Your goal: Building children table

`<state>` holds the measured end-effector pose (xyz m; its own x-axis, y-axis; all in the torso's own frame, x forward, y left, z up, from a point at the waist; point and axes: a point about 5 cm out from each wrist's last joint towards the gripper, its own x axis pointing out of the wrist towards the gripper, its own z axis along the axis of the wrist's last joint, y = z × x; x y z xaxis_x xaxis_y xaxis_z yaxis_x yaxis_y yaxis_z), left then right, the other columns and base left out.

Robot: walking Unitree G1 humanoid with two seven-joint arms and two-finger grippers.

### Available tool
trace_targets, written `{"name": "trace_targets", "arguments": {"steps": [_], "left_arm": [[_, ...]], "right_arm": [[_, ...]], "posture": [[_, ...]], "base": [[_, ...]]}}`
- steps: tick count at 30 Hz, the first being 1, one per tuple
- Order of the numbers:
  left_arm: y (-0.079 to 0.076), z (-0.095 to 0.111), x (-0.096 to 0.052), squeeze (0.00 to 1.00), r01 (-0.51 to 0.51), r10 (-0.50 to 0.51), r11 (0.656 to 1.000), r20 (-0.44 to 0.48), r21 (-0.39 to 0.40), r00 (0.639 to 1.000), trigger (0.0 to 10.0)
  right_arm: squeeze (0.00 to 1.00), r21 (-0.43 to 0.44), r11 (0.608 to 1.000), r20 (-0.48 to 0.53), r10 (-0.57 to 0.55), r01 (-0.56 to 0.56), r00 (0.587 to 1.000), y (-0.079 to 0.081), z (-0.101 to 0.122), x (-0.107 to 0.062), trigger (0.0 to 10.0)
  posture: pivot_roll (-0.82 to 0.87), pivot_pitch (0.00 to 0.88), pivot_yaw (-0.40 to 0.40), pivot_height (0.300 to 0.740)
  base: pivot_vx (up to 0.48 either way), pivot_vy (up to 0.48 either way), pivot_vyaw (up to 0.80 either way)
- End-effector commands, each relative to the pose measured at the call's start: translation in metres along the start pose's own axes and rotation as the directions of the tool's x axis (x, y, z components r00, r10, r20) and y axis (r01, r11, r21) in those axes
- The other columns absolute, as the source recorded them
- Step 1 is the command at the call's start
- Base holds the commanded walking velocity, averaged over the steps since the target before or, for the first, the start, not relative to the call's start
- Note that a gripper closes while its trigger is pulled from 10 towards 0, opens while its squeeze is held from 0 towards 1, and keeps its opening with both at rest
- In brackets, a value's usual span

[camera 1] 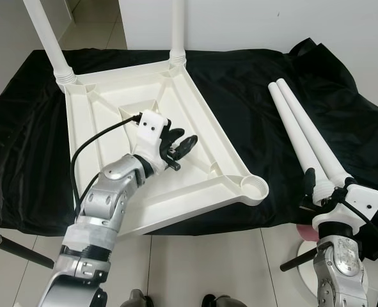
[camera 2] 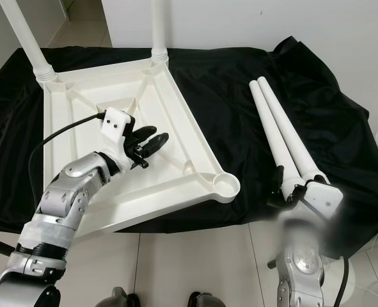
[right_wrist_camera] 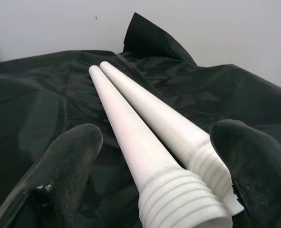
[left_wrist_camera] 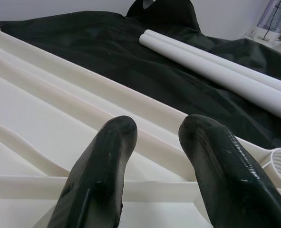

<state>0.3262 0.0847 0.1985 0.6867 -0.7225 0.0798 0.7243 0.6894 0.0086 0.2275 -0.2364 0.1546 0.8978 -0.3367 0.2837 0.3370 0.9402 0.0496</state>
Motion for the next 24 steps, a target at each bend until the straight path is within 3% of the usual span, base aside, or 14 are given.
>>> {"name": "trace_targets", "arguments": {"steps": [1, 3, 4, 11, 12, 24], "left_arm": [[-0.002, -0.003, -0.002, 0.0, 0.002, -0.002, 1.0, -0.019, 0.001, 1.0, 10.0], [-0.003, -0.002, -0.002, 0.0, 0.001, -0.001, 1.0, -0.019, -0.002, 1.0, 10.0], [-0.005, -0.002, -0.003, 0.0, 0.004, -0.004, 1.0, -0.017, -0.005, 1.0, 10.0], [-0.011, 0.001, -0.005, 0.0, 0.015, -0.016, 1.0, -0.008, -0.018, 1.0, 10.0], [-0.013, 0.001, -0.006, 0.0, 0.024, -0.024, 1.0, -0.006, -0.016, 1.0, 10.0], [-0.026, -0.002, -0.008, 0.0, 0.052, -0.052, 0.999, -0.018, -0.004, 0.998, 10.0]], "right_arm": [[0.0, 0.014, 1.0, -0.023, 0.008, -0.007, 1.0, -0.002, -0.004, -0.004, 10.0], [0.0, 0.017, 1.0, -0.032, 0.016, -0.015, 0.999, -0.004, -0.005, -0.006, 10.0], [1.0, 0.017, 1.0, -0.037, 0.021, -0.02, 0.999, -0.007, -0.006, -0.005, 10.0], [1.0, 0.023, 0.998, -0.05, 0.063, -0.062, 0.997, -0.015, -0.007, 0.001, 10.0], [0.0, 0.014, 0.996, -0.049, 0.085, -0.085, 0.995, -0.015, -0.007, 0.004, 10.0], [0.0, 0.064, 0.98, -0.089, 0.195, -0.189, 0.977, -0.015, -0.016, 0.015, 10.0]], "posture": [[-0.07, 0.103, 0.008, 0.74], [-0.07, 0.104, 0.009, 0.74], [-0.07, 0.108, 0.009, 0.74], [-0.07, 0.119, 0.011, 0.74], [-0.06, 0.122, 0.01, 0.74], [-0.06, 0.128, 0.009, 0.74]], "base": [[0.0, 0.0, 0.0], [0.0, 0.0, 0.0], [0.0, 0.0, 0.0], [0.0, 0.0, 0.0], [0.0, 0.0, 0.0], [0.0, 0.0, 0.0]]}}
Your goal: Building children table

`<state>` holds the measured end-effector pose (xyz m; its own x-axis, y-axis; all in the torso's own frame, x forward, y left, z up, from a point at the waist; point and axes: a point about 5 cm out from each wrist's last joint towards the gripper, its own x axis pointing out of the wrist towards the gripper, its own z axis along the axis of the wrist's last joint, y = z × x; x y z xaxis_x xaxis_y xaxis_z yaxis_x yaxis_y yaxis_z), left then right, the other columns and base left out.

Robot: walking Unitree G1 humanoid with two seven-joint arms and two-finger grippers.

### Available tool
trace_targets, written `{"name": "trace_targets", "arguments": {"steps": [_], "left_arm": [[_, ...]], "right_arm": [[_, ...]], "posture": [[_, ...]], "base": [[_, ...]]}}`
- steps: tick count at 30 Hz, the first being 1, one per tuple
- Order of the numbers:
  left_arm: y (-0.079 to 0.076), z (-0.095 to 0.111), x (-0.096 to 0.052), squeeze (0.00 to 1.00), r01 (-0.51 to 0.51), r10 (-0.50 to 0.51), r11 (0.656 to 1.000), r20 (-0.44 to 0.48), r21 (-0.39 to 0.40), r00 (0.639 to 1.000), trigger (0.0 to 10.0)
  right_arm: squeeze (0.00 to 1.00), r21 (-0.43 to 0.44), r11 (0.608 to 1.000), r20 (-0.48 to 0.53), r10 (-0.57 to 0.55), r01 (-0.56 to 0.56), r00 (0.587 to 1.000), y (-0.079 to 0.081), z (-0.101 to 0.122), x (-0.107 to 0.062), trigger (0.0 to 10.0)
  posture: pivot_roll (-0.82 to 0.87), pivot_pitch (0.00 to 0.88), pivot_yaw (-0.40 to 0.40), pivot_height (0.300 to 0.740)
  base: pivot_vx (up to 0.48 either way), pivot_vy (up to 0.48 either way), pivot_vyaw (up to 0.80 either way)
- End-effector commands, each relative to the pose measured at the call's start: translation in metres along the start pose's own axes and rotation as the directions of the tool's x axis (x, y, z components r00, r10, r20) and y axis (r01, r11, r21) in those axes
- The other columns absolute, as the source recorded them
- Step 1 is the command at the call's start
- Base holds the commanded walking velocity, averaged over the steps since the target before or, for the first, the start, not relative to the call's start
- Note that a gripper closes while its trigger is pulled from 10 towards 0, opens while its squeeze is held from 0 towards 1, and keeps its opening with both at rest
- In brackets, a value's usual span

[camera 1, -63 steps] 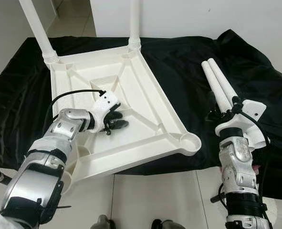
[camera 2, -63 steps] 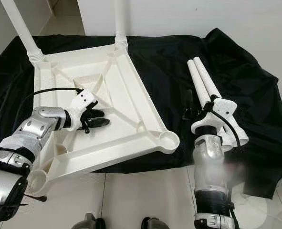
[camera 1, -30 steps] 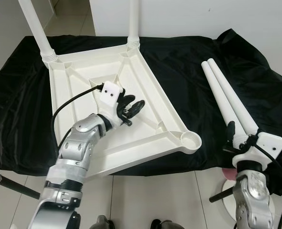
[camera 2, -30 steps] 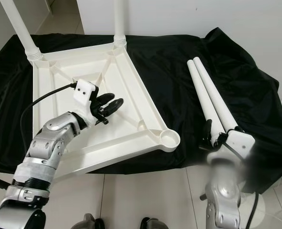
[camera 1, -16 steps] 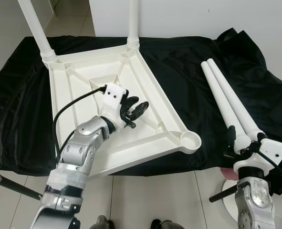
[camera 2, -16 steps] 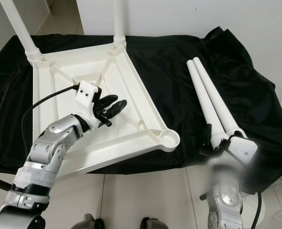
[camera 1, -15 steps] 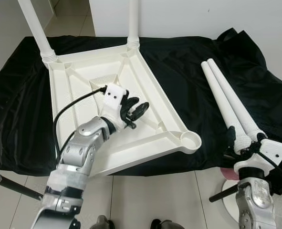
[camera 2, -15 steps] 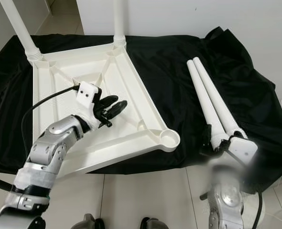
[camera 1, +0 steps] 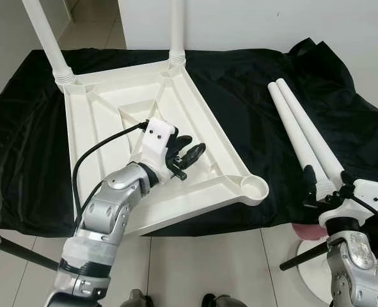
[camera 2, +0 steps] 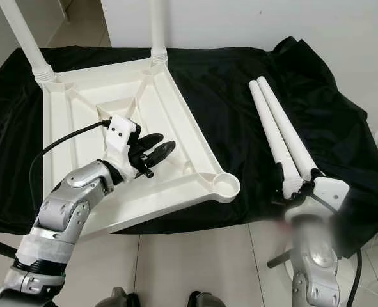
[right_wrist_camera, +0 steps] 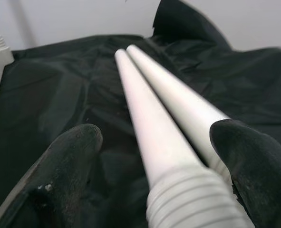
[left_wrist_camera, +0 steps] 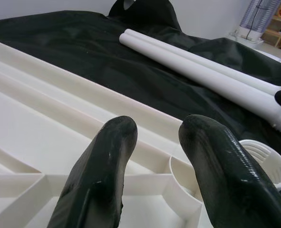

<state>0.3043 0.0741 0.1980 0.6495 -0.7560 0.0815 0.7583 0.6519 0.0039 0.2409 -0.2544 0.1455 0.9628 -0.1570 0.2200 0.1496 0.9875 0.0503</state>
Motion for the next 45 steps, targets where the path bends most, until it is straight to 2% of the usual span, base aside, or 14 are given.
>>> {"name": "trace_targets", "arguments": {"steps": [1, 6, 29, 39, 45], "left_arm": [[-0.003, -0.002, -0.001, 0.0, 0.001, -0.001, 1.0, -0.019, 0.002, 1.0, 10.0], [-0.005, -0.001, -0.001, 0.0, -0.002, 0.002, 1.0, -0.016, 0.001, 1.0, 10.0], [-0.008, -0.001, -0.001, 0.0, 0.003, -0.004, 1.0, -0.022, -0.007, 1.0, 10.0], [-0.007, -0.001, 0.004, 0.0, 0.003, -0.003, 1.0, -0.018, 0.006, 1.0, 10.0], [-0.004, 0.001, 0.006, 0.0, -0.006, 0.006, 1.0, -0.008, 0.012, 1.0, 10.0]], "right_arm": [[0.0, 0.02, 1.0, -0.029, 0.019, -0.019, 0.999, -0.001, -0.005, 0.0, 10.0], [0.0, 0.056, 0.996, -0.063, 0.066, -0.062, 0.996, 0.001, -0.014, 0.004, 10.0], [0.0, 0.052, 0.994, -0.127, 0.102, -0.096, 0.987, 0.0, -0.029, 0.006, 10.0], [0.0, 0.045, 0.988, -0.146, 0.152, -0.147, 0.978, 0.008, -0.038, 0.019, 10.0], [0.0, 0.046, 0.988, -0.166, 0.156, -0.15, 0.974, 0.01, -0.044, 0.021, 10.0]], "posture": [[-0.06, 0.127, 0.009, 0.74], [-0.05, 0.124, 0.006, 0.74], [-0.05, 0.124, 0.008, 0.74], [-0.04, 0.085, 0.004, 0.74], [-0.05, 0.063, 0.005, 0.74]], "base": [[0.0, 0.0, 0.0], [0.0, 0.0, 0.0], [0.0, 0.0, 0.0], [0.0, 0.0, 0.0], [0.0, 0.0, 0.0]]}}
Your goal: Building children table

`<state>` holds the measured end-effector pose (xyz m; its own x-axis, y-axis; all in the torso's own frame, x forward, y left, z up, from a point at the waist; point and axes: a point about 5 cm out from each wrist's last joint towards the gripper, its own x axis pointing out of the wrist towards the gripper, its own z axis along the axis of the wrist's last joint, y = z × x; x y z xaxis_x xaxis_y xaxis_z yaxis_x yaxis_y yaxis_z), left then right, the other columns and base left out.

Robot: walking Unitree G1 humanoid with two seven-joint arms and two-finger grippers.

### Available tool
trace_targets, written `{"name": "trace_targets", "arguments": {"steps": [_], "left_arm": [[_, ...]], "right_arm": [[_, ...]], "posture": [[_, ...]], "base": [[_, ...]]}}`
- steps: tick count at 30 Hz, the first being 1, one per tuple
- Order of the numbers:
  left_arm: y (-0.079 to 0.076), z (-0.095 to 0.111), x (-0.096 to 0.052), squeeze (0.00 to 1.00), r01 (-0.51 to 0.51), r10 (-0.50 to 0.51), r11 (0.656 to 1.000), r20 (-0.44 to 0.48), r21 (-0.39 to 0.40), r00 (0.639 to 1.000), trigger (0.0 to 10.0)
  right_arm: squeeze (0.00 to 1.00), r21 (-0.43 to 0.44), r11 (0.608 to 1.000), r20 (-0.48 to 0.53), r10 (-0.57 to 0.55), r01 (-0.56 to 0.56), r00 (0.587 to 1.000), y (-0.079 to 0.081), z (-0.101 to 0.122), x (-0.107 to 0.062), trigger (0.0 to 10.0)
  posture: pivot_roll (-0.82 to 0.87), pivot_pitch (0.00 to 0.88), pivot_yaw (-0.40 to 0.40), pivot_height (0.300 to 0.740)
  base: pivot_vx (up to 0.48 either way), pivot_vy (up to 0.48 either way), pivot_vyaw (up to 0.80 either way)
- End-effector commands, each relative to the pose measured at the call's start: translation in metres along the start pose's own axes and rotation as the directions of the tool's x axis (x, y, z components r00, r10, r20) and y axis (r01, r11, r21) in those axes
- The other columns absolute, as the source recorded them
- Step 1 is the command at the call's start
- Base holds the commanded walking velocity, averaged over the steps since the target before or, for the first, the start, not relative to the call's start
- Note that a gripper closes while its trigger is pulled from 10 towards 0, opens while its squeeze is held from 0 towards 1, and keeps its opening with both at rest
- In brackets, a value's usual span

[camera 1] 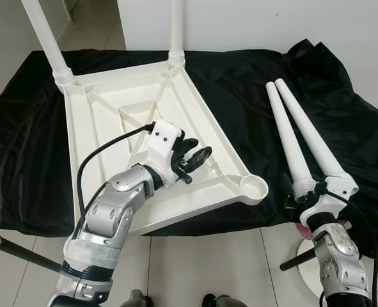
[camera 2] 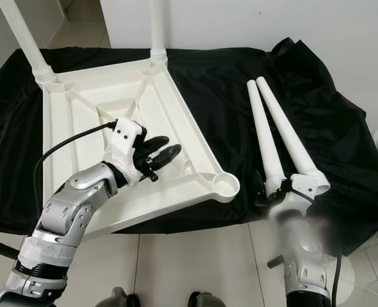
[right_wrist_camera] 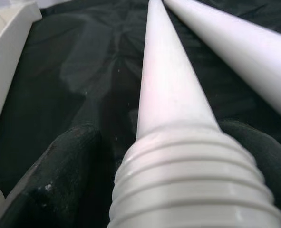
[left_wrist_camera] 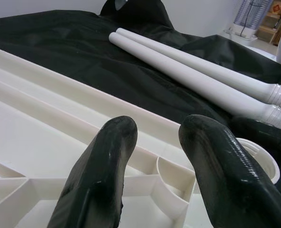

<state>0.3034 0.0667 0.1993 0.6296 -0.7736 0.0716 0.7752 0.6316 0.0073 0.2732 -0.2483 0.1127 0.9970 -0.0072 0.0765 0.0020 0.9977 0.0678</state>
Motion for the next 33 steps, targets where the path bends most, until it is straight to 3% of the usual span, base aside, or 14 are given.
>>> {"name": "trace_targets", "arguments": {"steps": [1, 20, 21, 33], "left_arm": [[0.003, 0.001, 0.002, 0.0, -0.035, 0.035, 0.999, 0.005, 0.012, 0.999, 10.0], [0.011, 0.011, 0.017, 0.0, -0.023, 0.021, 0.999, 0.043, 0.049, 0.999, 10.0], [0.01, 0.011, 0.018, 0.0, -0.023, 0.02, 0.998, 0.046, 0.051, 0.999, 10.0], [0.011, 0.009, 0.018, 0.0, -0.024, 0.022, 0.998, 0.042, 0.059, 0.999, 10.0]], "right_arm": [[0.0, -0.007, 1.0, -0.025, 0.015, -0.015, 1.0, 0.002, -0.007, -0.001, 10.0], [0.0, -0.011, 0.999, -0.04, 0.04, -0.04, 0.998, 0.007, -0.018, 0.006, 10.0], [0.0, -0.004, 0.999, -0.034, 0.05, -0.05, 0.998, 0.009, -0.019, 0.007, 0.0], [0.0, -0.001, 0.999, -0.032, 0.054, -0.054, 0.998, 0.014, -0.022, 0.009, 0.0]], "posture": [[-0.05, 0.059, 0.008, 0.74], [-0.07, 0.0, 0.025, 0.74], [-0.07, 0.0, 0.024, 0.74], [-0.05, 0.0, 0.016, 0.74]], "base": [[0.0, 0.0, 0.0], [0.0, 0.0, 0.0], [0.0, 0.0, 0.0], [0.0, 0.0, 0.0]]}}
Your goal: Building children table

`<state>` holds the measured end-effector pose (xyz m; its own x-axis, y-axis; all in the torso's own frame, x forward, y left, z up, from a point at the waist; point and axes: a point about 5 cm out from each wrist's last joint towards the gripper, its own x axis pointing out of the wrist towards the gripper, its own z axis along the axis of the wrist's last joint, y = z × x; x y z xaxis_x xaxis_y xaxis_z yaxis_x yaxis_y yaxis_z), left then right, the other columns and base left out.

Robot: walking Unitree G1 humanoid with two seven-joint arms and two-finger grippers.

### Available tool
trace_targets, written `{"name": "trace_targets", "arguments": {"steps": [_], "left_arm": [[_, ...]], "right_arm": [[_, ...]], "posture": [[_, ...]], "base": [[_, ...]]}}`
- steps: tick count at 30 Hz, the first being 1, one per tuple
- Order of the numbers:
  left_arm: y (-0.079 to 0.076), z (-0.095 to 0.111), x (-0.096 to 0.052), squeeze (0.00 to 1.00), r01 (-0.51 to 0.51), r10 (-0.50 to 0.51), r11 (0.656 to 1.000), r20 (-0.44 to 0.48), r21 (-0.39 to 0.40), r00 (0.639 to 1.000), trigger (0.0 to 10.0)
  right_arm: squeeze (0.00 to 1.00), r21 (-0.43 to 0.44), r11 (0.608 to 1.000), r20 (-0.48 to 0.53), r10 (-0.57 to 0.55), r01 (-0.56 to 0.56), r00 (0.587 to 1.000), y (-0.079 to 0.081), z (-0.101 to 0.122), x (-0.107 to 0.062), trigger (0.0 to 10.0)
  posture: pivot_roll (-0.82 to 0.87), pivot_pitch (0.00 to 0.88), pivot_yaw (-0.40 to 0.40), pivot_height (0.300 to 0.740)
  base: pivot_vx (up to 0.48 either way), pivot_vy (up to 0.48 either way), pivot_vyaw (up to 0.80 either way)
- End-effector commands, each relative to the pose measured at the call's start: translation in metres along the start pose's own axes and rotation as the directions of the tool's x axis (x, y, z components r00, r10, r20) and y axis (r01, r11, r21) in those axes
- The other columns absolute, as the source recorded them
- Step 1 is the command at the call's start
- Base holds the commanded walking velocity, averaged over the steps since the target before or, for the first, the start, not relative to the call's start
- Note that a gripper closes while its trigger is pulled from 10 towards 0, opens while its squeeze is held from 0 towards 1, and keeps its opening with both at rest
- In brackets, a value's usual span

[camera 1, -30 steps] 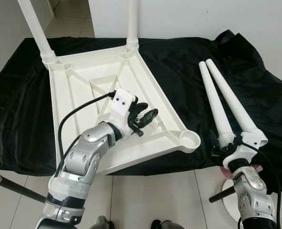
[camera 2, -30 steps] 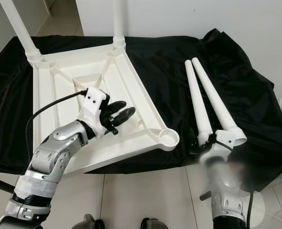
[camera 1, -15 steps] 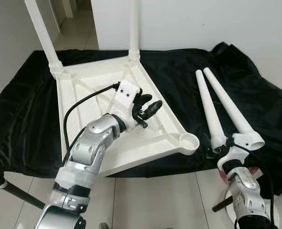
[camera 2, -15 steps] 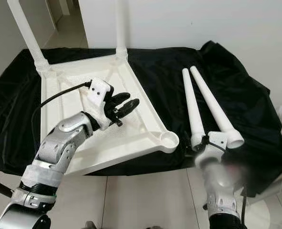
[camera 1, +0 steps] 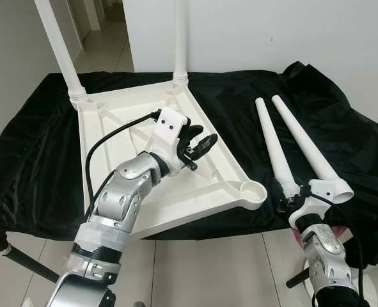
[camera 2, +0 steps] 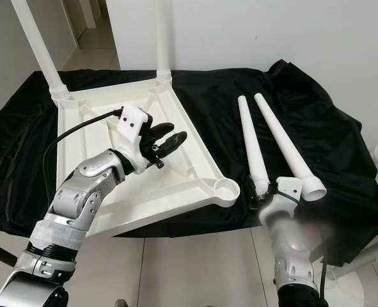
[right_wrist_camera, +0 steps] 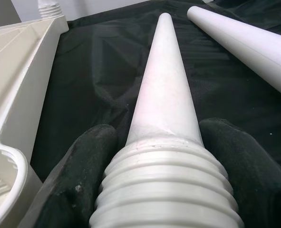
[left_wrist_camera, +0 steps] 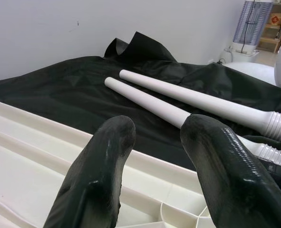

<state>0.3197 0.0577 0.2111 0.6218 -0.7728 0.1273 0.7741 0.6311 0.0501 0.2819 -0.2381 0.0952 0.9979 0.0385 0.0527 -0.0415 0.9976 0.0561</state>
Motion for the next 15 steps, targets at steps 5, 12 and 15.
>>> {"name": "trace_targets", "arguments": {"steps": [5, 12, 15], "left_arm": [[0.005, -0.003, 0.001, 0.0, -0.022, 0.022, 0.999, -0.02, 0.025, 1.0, 10.0], [0.004, -0.006, 0.004, 0.0, -0.01, 0.011, 0.999, -0.03, 0.038, 1.0, 10.0], [0.007, -0.007, 0.007, 0.0, -0.028, 0.029, 0.999, -0.029, 0.027, 0.999, 10.0]], "right_arm": [[0.0, 0.001, 1.0, -0.007, -0.01, 0.01, 1.0, 0.005, -0.004, 0.002, 10.0], [0.0, -0.004, 1.0, 0.02, -0.025, 0.025, 0.999, 0.005, -0.001, 0.008, 10.0], [0.0, -0.013, 1.0, 0.029, -0.022, 0.022, 0.999, 0.006, 0.002, 0.011, 10.0]], "posture": [[-0.05, 0.0, 0.011, 0.74], [-0.05, 0.0, -0.008, 0.74], [-0.05, 0.0, -0.018, 0.74]], "base": [[0.0, 0.0, 0.0], [0.0, 0.0, 0.0], [0.0, 0.0, 0.0]]}}
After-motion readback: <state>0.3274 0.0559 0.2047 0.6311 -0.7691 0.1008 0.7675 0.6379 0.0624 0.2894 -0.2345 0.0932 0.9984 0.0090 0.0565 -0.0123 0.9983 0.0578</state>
